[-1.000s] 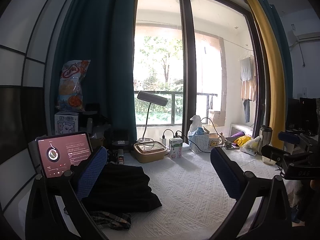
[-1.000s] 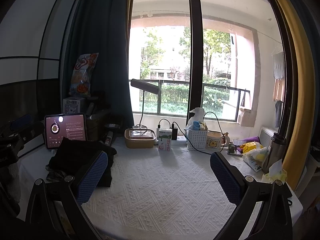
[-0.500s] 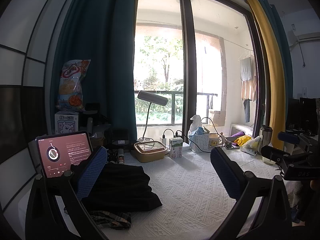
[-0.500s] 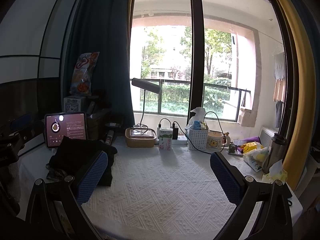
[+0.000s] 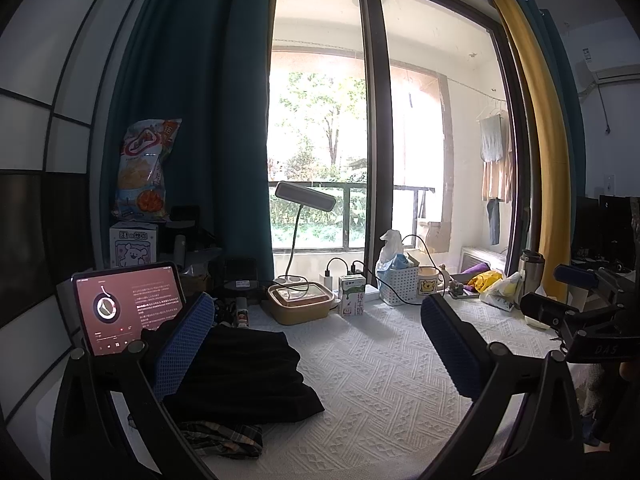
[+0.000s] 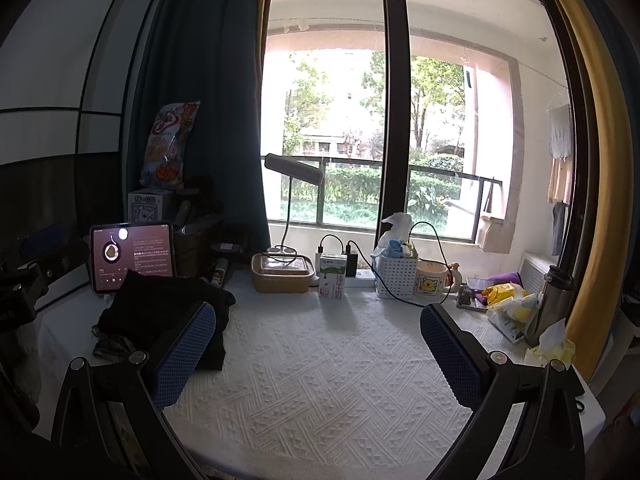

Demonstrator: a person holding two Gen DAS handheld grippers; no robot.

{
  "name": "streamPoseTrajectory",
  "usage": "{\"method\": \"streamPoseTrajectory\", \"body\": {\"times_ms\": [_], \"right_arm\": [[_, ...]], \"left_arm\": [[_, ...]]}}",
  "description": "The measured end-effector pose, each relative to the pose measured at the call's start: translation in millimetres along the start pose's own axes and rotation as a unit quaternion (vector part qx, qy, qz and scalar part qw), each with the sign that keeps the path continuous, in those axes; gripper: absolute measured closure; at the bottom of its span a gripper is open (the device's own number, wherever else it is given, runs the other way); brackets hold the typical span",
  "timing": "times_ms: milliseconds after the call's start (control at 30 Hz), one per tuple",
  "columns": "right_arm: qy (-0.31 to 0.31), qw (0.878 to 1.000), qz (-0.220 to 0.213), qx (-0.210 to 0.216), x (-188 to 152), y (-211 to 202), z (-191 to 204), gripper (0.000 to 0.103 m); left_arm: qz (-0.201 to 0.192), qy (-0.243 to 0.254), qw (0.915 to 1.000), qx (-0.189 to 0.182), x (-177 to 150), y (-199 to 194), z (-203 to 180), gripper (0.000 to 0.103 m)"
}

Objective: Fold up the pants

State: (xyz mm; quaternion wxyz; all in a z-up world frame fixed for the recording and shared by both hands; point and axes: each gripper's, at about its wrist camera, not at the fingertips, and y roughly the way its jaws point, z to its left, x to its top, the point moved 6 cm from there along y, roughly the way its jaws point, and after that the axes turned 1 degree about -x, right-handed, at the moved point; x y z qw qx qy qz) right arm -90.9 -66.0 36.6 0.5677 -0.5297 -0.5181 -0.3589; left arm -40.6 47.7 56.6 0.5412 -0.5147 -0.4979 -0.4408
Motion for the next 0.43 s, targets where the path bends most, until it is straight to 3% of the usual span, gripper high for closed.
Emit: {"method": "streamPoseTrajectory", "body": {"times_ms": [433], "right_arm": [[-0.001,1.0,0.0,0.001,-0.3,-0.1,-0.4,0.0]], "left_arm": [[0.003,0.0,1.0,0.0,-1.3,-0.4,-1.4,0.001]]}}
